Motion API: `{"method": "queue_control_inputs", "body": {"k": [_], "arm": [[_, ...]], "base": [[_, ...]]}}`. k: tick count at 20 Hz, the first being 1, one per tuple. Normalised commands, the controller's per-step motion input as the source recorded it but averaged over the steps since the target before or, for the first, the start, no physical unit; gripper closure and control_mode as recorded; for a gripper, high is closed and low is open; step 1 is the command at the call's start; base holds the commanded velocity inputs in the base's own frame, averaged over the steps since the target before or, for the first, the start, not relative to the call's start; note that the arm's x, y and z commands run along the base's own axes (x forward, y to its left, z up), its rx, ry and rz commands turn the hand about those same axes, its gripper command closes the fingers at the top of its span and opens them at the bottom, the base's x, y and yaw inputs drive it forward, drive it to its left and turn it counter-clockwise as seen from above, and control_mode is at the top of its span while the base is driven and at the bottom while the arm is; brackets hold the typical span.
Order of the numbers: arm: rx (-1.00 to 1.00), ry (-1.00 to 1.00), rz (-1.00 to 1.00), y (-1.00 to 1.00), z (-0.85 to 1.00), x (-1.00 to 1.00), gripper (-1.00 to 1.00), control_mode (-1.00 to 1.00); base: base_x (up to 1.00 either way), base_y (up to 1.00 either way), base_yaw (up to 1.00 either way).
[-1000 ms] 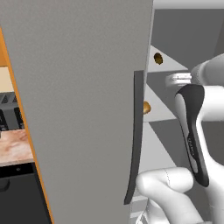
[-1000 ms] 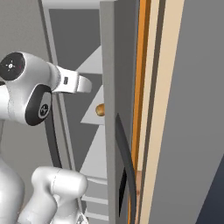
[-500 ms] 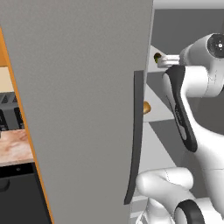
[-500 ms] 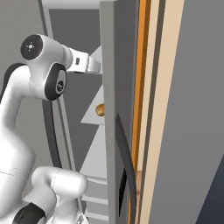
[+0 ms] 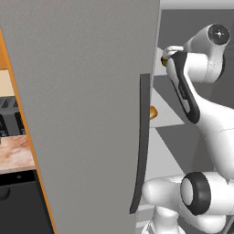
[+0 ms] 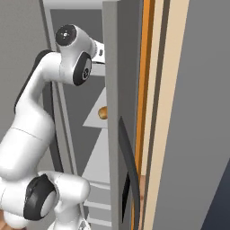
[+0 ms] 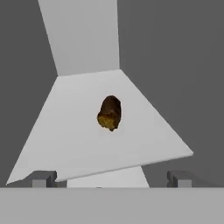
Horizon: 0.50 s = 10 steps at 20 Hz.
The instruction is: Take the potato and sweet potato out of the freezer and place them in the tupperware container on the counter. Then put the tupperware containing the vegetables back in the freezer.
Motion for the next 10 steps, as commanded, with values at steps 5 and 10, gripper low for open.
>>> {"method": "queue_control_inputs", "body": {"k": [5, 10], "arm": [[0.06, 0.10, 0.00, -0.20, -0.08, 0.79, -1.00, -1.00], [0.06, 0.13, 0.00, -0.07, -0.14, 0.65, -1.00, -1.00]], "base": [[0.00, 0.00, 0.00], [0.00, 0.00, 0.00]]}}
